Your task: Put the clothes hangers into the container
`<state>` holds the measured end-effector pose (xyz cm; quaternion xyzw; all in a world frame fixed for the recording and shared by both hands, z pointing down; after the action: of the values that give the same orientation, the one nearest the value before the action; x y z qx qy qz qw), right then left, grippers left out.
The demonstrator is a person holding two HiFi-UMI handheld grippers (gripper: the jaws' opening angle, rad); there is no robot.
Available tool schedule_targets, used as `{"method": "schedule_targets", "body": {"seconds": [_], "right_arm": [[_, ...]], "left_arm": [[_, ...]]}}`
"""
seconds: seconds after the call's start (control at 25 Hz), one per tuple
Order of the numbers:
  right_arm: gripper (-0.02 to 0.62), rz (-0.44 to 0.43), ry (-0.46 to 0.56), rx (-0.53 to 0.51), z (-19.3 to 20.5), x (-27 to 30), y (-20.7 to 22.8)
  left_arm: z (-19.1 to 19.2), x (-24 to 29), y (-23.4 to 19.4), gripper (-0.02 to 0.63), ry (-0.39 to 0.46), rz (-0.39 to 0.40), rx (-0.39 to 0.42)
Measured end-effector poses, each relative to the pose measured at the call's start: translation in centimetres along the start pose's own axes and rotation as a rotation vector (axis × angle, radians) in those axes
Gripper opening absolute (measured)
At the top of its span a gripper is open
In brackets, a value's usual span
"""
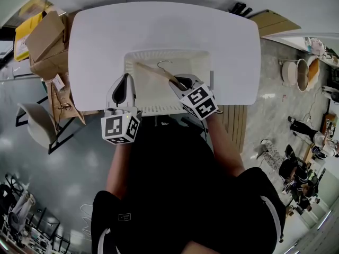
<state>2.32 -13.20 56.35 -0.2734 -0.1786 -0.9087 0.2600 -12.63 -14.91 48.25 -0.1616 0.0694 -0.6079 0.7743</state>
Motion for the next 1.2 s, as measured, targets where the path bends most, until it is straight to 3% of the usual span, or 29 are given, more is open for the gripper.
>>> {"method": "schedule_targets", "body": {"seconds": [1.2], "right_arm": [[0.081, 0.08, 0.005, 0.011, -0.1, 0.2, 2.2]], "left_arm": [[0.1, -0.9, -0.1, 0.003, -0.006, 0.005, -0.001]]}}
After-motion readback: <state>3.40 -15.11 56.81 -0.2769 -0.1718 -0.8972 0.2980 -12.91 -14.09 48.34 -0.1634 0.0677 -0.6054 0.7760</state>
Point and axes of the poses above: the fingertips, and each gripper's own axes: x forward along the fingers, y to its right, z out of its underside, the point moved 1 cm from there along -x, backward along the fingers, and after that the axes turned 12 degrees about y, right-handed, at the moved point
